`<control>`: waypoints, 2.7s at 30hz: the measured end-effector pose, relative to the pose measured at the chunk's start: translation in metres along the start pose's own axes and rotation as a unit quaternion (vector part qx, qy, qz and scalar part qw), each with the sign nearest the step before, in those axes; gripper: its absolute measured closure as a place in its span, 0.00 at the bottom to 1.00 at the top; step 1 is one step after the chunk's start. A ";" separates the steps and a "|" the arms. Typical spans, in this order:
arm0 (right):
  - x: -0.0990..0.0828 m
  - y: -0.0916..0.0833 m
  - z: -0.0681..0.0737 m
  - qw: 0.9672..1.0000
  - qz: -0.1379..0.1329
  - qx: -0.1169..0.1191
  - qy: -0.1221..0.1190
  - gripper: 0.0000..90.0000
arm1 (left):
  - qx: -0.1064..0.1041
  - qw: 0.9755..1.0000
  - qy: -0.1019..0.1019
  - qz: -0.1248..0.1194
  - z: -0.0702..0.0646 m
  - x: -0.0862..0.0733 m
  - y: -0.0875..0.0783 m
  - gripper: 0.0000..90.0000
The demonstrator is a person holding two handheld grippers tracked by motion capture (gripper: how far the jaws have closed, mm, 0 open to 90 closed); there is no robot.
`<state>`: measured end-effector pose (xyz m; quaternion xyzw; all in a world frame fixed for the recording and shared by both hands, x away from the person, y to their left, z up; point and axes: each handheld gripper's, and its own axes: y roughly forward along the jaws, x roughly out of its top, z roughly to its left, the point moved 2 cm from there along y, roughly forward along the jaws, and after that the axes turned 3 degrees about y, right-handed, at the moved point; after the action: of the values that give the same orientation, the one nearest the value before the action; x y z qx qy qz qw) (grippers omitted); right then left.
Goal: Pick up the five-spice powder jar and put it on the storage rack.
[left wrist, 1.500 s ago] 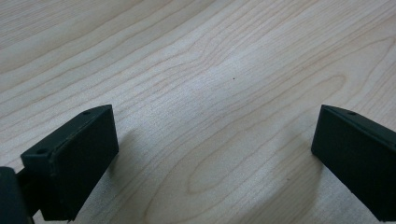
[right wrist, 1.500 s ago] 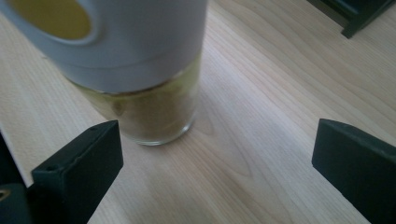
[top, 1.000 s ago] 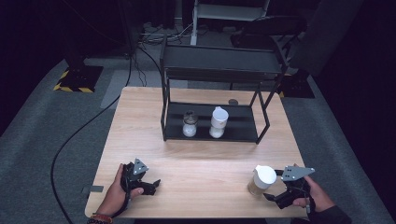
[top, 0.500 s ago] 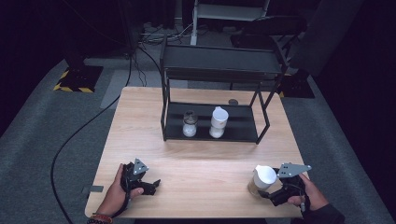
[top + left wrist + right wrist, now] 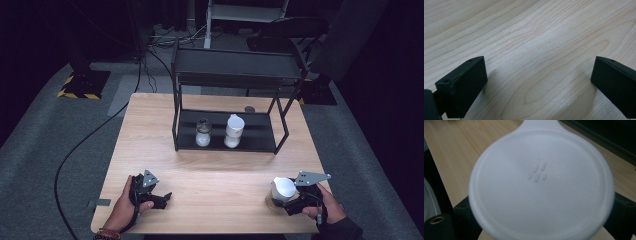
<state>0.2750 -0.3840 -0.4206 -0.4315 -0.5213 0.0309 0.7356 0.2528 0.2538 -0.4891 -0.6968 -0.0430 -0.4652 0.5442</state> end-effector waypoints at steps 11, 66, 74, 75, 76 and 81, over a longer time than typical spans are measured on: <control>0.003 0.004 -0.002 1.000 0.003 0.011 -0.002 0.31 | 0.000 1.000 0.000 0.000 0.000 0.000 0.000 0.01; 0.028 -0.003 0.022 0.999 0.015 -0.045 -0.005 0.33 | 0.000 1.000 0.000 0.000 0.000 0.000 0.000 0.01; 0.037 -0.005 0.026 0.998 0.014 -0.063 0.001 0.33 | 0.000 1.000 0.000 0.000 0.000 0.000 0.000 0.01; 0.038 -0.005 0.027 0.998 0.016 -0.065 0.003 0.33 | 0.000 1.000 0.000 0.000 0.000 0.000 0.000 0.01; 0.040 -0.005 0.027 0.998 0.016 -0.066 0.005 0.33 | 0.000 1.000 0.000 0.000 0.000 0.000 0.000 0.01; 0.049 -0.006 0.031 0.997 0.021 -0.074 0.013 0.33 | 0.000 1.000 0.000 0.000 0.000 0.000 0.000 0.01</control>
<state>0.2702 -0.3449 -0.3778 -0.4963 -0.5036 0.0022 0.7071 0.2527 0.2538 -0.4891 -0.6968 -0.0431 -0.4653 0.5442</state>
